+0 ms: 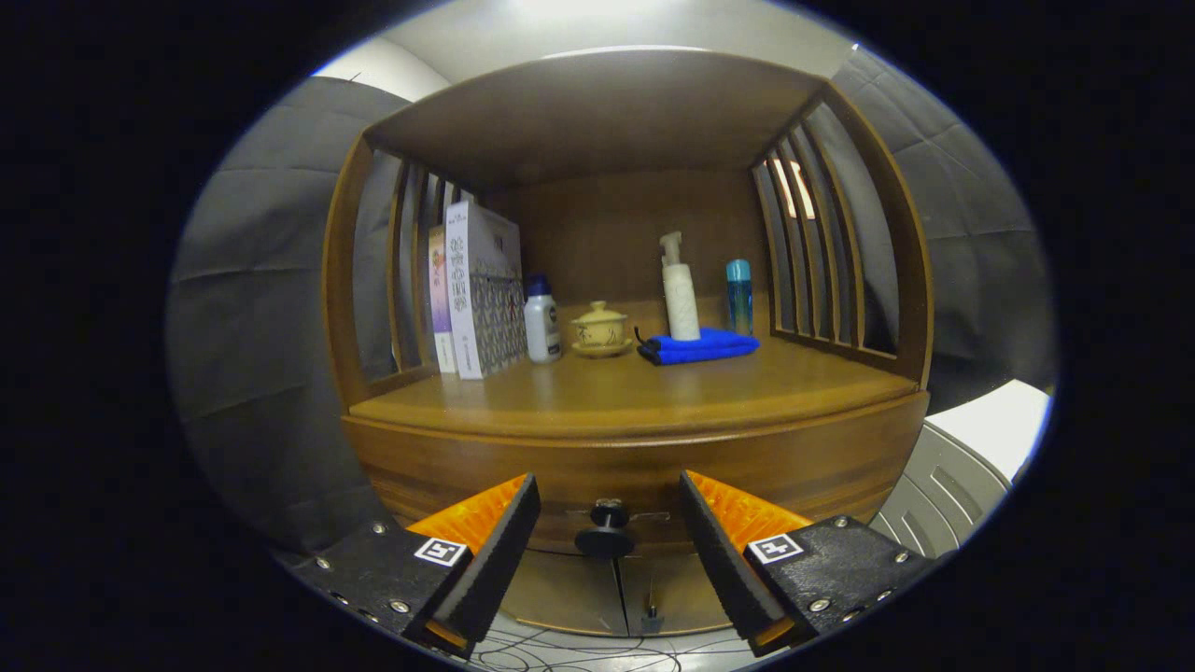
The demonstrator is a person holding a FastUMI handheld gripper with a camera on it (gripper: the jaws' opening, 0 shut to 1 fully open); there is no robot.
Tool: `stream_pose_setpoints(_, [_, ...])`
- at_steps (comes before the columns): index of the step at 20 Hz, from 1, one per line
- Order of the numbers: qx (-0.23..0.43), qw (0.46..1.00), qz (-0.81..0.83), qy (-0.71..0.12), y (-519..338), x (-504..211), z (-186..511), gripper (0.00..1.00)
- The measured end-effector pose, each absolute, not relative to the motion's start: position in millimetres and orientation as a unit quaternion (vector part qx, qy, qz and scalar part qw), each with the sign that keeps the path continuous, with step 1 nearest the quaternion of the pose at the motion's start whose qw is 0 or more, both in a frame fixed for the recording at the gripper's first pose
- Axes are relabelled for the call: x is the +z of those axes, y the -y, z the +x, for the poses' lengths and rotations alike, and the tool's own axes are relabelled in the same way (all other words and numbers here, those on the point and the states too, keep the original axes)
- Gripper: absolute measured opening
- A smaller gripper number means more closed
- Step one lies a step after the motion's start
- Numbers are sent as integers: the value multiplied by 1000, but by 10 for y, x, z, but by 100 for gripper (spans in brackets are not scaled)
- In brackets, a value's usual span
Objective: Pull open the drawer, take out the items inside it, and place them on the countertop above the cabinet.
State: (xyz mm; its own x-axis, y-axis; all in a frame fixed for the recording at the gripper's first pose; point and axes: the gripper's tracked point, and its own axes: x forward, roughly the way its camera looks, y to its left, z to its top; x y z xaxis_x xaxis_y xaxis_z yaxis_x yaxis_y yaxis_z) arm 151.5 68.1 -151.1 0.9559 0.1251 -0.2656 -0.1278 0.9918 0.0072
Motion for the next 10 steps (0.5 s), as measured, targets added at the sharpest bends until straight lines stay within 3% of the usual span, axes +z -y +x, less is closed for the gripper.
stream_pose_setpoints(8, [63,981,-8,-185,-711,-1972,1583,85])
stream_pose_setpoints(10, [60,981,-7,-186,-688,-2029,1626,75])
